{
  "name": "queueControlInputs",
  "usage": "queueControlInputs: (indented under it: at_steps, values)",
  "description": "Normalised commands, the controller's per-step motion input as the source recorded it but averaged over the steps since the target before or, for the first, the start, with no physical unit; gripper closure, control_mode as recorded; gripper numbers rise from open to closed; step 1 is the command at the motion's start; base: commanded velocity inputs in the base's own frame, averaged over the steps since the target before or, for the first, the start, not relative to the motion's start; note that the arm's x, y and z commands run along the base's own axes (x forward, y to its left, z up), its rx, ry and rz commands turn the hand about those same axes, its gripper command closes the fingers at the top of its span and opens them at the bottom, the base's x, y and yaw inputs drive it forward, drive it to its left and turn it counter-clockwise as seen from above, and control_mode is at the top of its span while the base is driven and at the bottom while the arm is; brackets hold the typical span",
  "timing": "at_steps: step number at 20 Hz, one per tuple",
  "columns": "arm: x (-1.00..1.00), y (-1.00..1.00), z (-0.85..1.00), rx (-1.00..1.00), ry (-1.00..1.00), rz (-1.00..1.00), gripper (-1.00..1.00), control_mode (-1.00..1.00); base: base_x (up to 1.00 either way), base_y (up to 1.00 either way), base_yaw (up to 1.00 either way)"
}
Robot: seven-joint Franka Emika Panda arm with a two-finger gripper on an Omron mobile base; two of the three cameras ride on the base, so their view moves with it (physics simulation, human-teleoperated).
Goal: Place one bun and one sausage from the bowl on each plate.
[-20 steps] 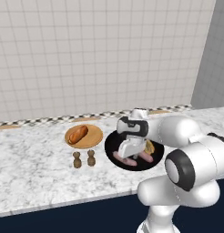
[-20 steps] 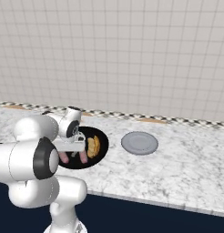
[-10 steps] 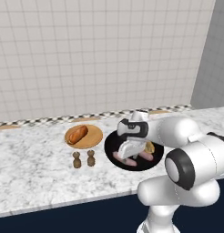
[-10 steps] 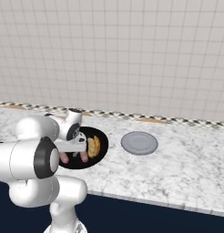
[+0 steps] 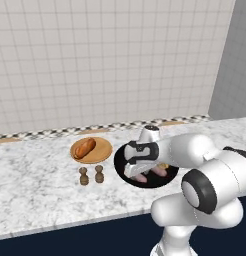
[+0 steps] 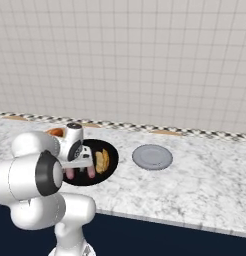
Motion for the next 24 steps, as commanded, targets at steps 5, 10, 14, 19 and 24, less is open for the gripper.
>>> queueControlInputs:
  at_steps: [5, 10, 14, 19, 24]
  values:
    - [-0.07, 0.00, -0.07, 0.00, 0.00, 0.00, 1.00, -1.00, 0.00, 0.00, 0.00]
    - [-0.41, 0.00, 0.92, 0.11, 0.00, 0.00, 1.00, -1.00, 0.00, 0.00, 0.00]
    - [-0.30, 0.47, 1.00, 0.10, 0.00, -0.11, 1.00, -1.00, 0.00, 0.00, 0.00]
    - [0.19, 1.00, 0.76, 0.00, 0.04, -0.32, 1.00, -1.00, 0.00, 0.00, 0.00]
    - [0.69, 0.75, 0.35, 0.00, 0.14, -0.38, 1.00, -1.00, 0.00, 0.00, 0.00]
